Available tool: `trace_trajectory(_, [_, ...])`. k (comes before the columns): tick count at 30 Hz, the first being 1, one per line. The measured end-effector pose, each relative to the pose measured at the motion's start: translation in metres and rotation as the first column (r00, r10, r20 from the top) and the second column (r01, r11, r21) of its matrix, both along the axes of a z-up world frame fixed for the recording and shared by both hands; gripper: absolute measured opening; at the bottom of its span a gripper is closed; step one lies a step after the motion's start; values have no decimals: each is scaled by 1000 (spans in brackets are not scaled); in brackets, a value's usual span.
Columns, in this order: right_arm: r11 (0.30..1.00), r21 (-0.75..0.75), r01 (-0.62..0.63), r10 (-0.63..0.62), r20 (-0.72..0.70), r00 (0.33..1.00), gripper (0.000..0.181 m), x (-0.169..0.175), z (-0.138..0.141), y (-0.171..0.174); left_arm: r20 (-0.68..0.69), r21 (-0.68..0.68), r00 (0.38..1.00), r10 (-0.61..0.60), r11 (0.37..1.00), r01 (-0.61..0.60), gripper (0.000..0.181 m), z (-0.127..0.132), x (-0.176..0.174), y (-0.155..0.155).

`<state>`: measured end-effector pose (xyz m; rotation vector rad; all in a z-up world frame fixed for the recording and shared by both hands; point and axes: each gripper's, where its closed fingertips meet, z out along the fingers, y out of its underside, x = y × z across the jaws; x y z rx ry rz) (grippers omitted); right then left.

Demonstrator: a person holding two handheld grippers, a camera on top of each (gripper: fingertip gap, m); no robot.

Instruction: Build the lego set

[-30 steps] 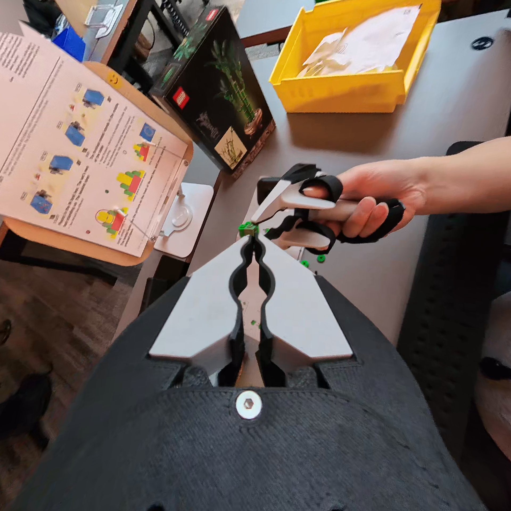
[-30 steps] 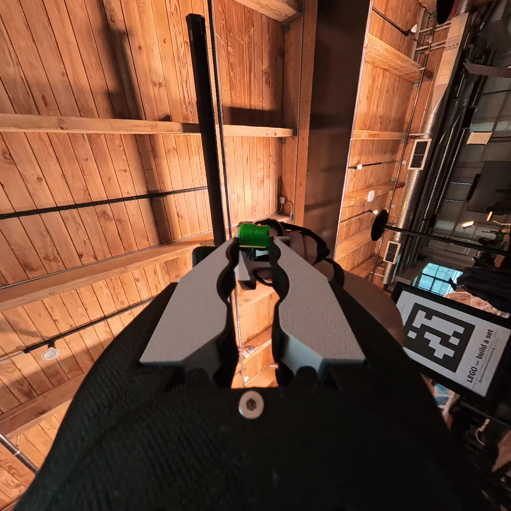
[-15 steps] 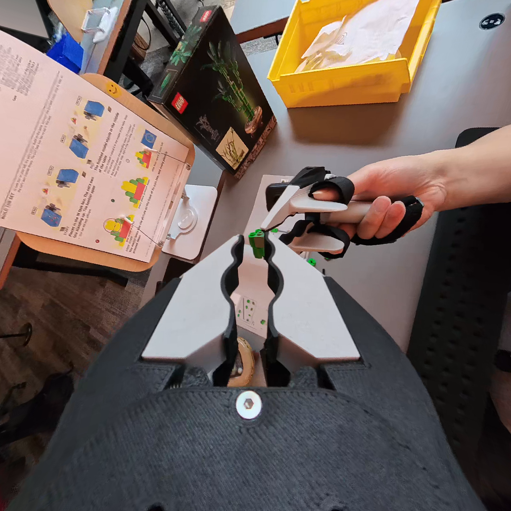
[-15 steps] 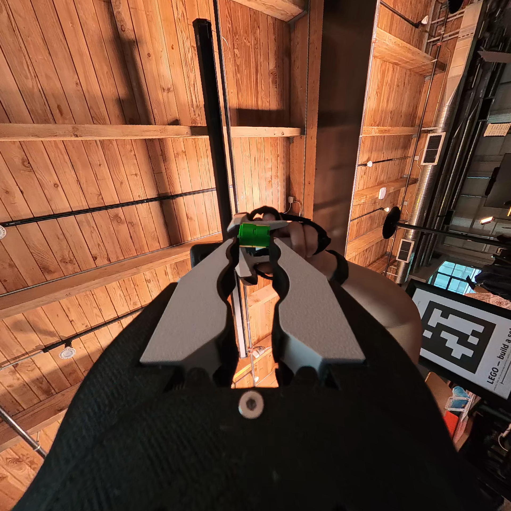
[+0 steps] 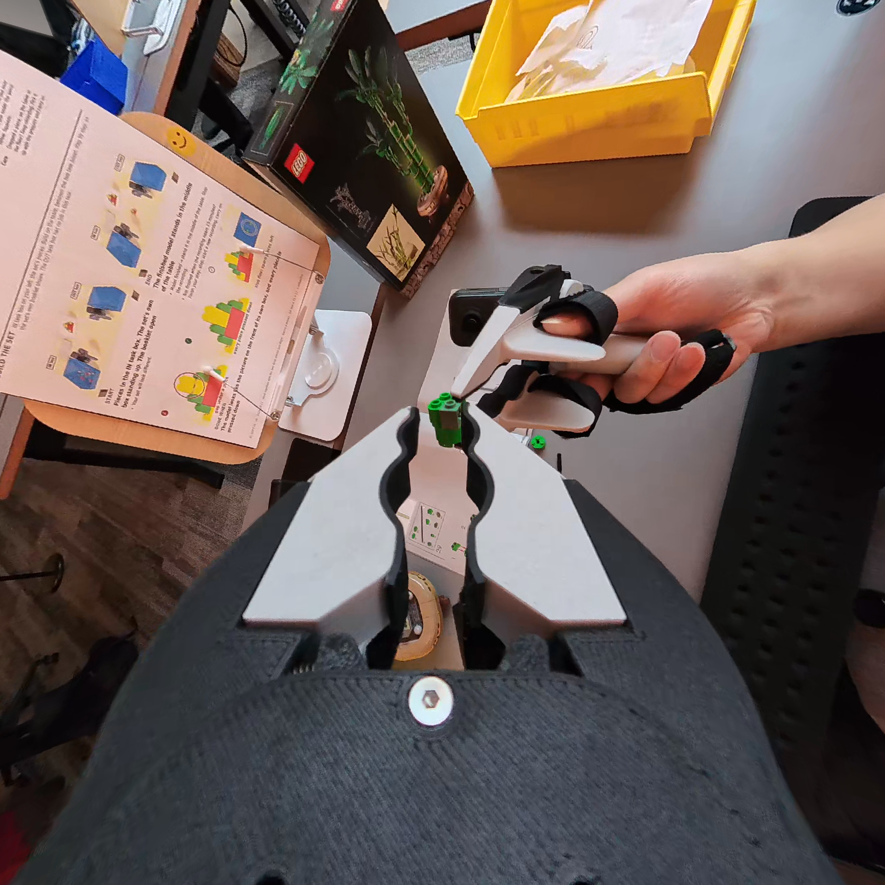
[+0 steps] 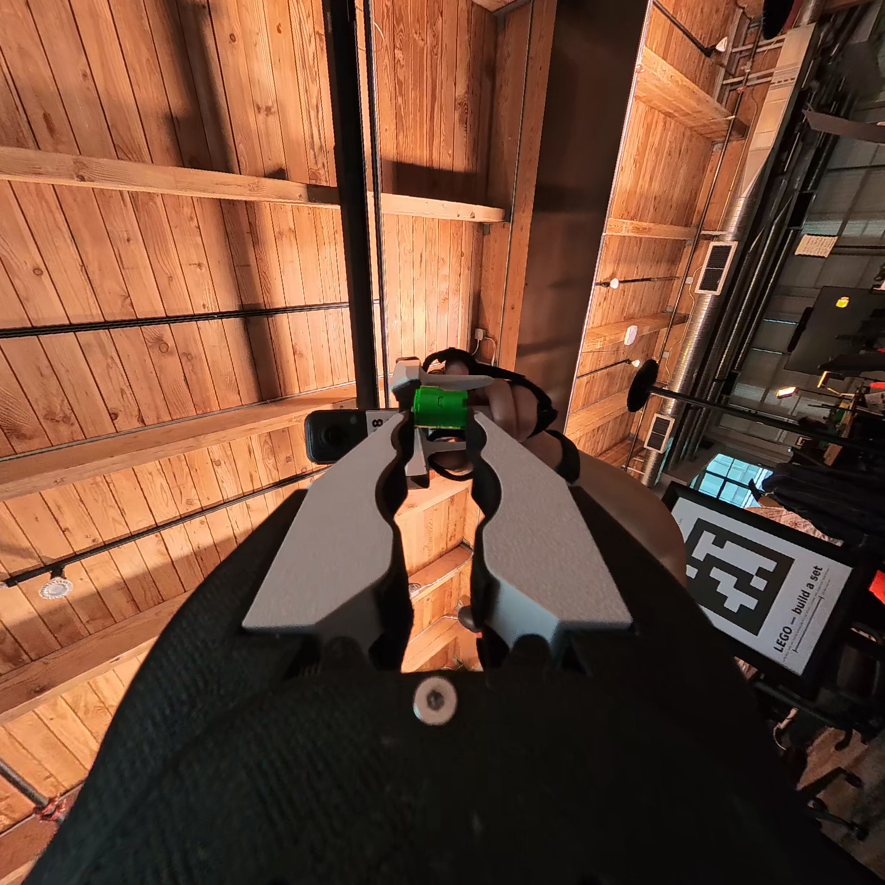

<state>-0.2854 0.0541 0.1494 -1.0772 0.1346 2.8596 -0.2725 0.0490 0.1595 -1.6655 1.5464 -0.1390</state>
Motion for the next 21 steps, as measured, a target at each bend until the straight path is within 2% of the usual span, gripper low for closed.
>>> trace_trajectory(21, [997, 74, 34, -37, 50, 998, 19, -2, -1, -2, -55, 7, 998, -25, 1000, 26, 1, -8, -2, -4])
